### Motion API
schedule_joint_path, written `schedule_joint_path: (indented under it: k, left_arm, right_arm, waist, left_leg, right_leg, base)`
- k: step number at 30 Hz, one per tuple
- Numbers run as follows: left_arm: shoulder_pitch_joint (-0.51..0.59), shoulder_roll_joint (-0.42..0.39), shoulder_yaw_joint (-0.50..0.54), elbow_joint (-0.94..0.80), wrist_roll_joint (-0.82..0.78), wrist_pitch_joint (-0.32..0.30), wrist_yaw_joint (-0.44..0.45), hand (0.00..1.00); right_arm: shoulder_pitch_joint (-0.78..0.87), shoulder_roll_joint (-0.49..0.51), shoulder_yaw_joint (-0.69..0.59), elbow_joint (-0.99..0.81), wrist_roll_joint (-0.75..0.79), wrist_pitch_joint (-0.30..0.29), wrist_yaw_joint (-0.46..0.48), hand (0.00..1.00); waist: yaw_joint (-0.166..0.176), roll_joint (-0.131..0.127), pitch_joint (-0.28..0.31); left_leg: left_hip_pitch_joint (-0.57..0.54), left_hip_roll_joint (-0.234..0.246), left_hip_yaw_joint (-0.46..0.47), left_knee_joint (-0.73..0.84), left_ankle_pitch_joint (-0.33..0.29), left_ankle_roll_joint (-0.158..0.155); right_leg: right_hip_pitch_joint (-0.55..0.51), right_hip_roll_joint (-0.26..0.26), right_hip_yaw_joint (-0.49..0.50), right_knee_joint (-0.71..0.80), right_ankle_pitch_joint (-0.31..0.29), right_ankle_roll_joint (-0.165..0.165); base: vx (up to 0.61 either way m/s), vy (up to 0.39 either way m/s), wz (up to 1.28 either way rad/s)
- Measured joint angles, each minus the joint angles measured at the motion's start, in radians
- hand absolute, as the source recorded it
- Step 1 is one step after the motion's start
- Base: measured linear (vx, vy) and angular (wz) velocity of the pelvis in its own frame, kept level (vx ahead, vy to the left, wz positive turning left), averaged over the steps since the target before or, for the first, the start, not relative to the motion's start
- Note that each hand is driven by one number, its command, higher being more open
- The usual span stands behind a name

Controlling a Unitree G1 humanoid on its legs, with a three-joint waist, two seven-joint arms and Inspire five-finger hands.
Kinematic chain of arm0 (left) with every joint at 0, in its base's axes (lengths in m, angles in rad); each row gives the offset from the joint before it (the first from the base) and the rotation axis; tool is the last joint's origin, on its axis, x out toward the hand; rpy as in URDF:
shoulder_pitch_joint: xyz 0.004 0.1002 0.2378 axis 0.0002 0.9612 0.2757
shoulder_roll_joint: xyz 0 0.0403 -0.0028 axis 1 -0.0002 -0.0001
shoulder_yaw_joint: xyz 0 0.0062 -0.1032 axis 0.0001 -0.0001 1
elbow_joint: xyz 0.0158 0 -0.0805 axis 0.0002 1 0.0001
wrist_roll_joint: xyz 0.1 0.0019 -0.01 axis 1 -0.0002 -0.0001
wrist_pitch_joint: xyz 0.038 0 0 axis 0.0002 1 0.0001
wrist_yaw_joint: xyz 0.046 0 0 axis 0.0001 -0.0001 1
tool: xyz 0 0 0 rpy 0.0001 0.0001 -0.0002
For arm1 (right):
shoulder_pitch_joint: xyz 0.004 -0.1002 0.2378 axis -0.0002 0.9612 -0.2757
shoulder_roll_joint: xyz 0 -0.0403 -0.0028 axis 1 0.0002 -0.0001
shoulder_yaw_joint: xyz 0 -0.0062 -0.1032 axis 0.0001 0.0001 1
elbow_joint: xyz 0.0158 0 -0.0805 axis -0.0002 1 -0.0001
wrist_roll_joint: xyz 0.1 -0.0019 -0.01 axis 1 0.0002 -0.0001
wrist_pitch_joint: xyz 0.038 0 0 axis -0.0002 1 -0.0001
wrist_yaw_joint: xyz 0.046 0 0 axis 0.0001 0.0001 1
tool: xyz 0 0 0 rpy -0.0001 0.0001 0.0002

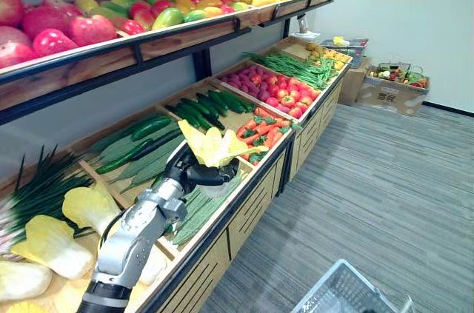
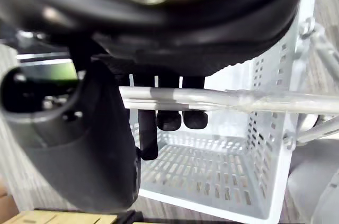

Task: Pick vegetable in the basket

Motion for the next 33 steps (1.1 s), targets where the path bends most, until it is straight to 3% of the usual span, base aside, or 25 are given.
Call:
schedule_joint_path:
  k: [3, 6, 10, 12, 17, 22, 26, 29, 33]
  left_arm:
    - [0.0, 0.015, 0.016, -0.003, 0.003, -0.005, -0.026, 0.0]
    - [0.001, 0.041, 0.065, -0.027, 0.031, -0.019, -0.032, 0.0]
    - [0.001, 0.042, 0.086, -0.074, 0.04, -0.049, -0.04, 0.0]
    - [0.001, 0.042, 0.08, -0.091, 0.04, -0.049, -0.052, 0.0]
    - [0.001, 0.04, 0.03, -0.122, 0.063, -0.062, -0.087, 0.0]
    - [0.001, 0.04, 0.027, -0.123, 0.079, -0.072, -0.084, 0.0]
    - [0.001, 0.039, 0.026, -0.123, 0.079, -0.105, -0.078, 0.0]
    - [0.0, 0.039, 0.026, -0.123, 0.08, -0.129, -0.07, 0.0]
    - [-0.014, 0.037, 0.007, -0.123, 0.079, -0.164, -0.045, 0.0]
  right_arm:
    - [-0.006, -0.02, 0.019, -0.186, 0.0, 0.035, 0.012, 0.0]
    - [-0.042, -0.152, 0.013, -0.375, 0.0, 0.053, 0.021, 0.0]
    - [-0.125, -0.343, -0.043, -0.521, -0.001, 0.075, 0.046, 0.0]
    - [-0.152, -0.375, -0.043, -0.572, -0.001, 0.076, 0.057, 0.0]
    - [-0.193, -0.405, -0.04, -0.708, -0.001, 0.076, 0.112, 0.0]
    - [-0.197, -0.415, -0.039, -0.715, -0.003, 0.084, 0.13, 0.0]
    - [-0.199, -0.449, -0.013, -0.715, -0.003, 0.127, 0.115, 0.0]
    - [-0.203, -0.458, 0.03, -0.713, -0.002, 0.195, 0.099, 0.0]
    - [-0.229, -0.457, 0.108, -0.713, -0.002, 0.201, 0.044, 0.0]
  waist:
    - [0.01, -0.007, -0.007]
    - [0.032, -0.013, -0.011]
    - [0.043, -0.015, -0.016]
    - [0.044, -0.016, -0.023]
    - [0.046, -0.012, -0.039]
    - [0.053, -0.007, -0.059]
    - [0.056, 0.009, -0.078]
    - [0.053, 0.01, -0.089]
    - [0.054, 0.013, -0.095]
  left_leg:
    - [0.009, -0.003, 0.014, -0.009, -0.001, 0.002]
    - [0.023, -0.002, 0.03, -0.025, -0.002, 0.003]
    - [0.032, 0.013, 0.041, -0.034, -0.006, -0.004]
    - [0.038, 0.022, 0.05, -0.034, -0.01, -0.009]
    - [0.047, 0.036, 0.052, -0.033, -0.012, -0.015]
    - [0.046, 0.038, 0.044, -0.033, -0.008, -0.021]
    - [0.044, 0.038, 0.036, -0.036, -0.006, -0.024]
    - [0.044, 0.039, 0.031, -0.039, -0.003, -0.029]
    - [0.044, 0.038, 0.025, -0.043, 0.002, -0.03]
  right_leg:
    - [0.014, -0.004, -0.004, -0.041, 0.02, 0.002]
    - [0.045, -0.022, -0.069, -0.119, 0.042, -0.008]
    - [0.045, -0.006, -0.076, -0.122, 0.065, -0.008]
    - [0.049, 0.003, -0.077, -0.122, 0.067, -0.009]
    - [0.056, 0.014, -0.095, -0.124, 0.065, -0.01]
    - [0.059, 0.01, -0.12, -0.127, 0.054, -0.016]
    - [0.059, 0.009, -0.13, -0.127, 0.052, -0.019]
    - [0.06, 0.009, -0.137, -0.127, 0.051, -0.021]
    - [0.06, 0.006, -0.149, -0.127, 0.05, -0.022]
  base:
    - [0.02, 0.065, -0.14]
    - [0.01, 0.024, -0.19]
    - [0.05, -0.026, -0.08]
    - [0.02, -0.034, -0.11]
    - [-0.02, -0.02, -0.01]
    - [-0.05, -0.004, 0.06]
    - [-0.03, 0.007, 0.06]
    - [-0.03, 0.009, 0.05]
    - [-0.04, 0.012, 0.04]
